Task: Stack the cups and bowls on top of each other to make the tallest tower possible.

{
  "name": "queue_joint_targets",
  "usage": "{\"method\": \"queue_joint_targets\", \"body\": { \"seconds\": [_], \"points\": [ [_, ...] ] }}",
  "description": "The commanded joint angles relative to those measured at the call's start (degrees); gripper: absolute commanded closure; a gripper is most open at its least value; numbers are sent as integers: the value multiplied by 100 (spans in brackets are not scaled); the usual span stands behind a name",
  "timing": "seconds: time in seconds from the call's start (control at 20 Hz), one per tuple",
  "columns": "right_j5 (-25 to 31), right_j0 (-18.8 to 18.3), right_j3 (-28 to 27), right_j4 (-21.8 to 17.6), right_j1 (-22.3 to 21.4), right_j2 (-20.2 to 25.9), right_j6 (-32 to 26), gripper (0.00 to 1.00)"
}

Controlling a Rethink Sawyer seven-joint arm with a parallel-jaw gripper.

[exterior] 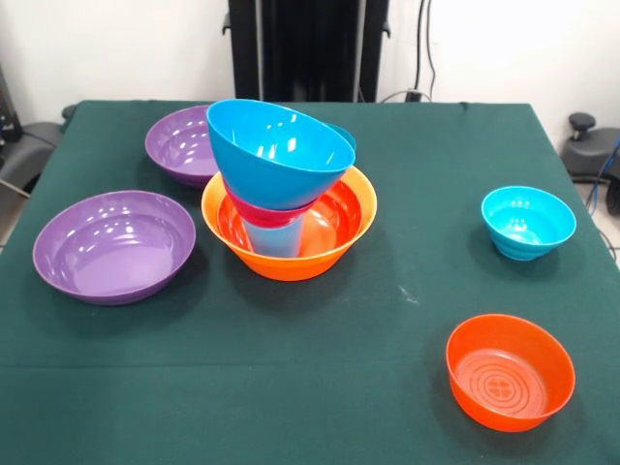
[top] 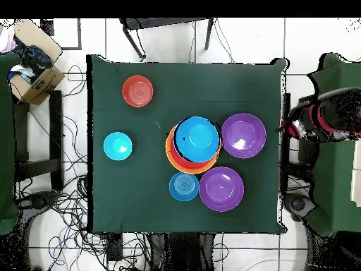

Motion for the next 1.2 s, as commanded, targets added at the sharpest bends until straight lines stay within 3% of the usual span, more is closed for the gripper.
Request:
{"method": "queue_joint_targets", "body": {
  "seconds": [0.05,0.55,0.85,1.2],
  "points": [
    [-792,-109,1781,-503,-516,1,-1127,0],
    [-1687,-138,2532,-517,-589,-120,-104,0],
    [-2004,-147,2738,-433,-580,-165,79,0],
    [-1997,-148,2954,-424,-711,-293,203,0]
  ]
}}
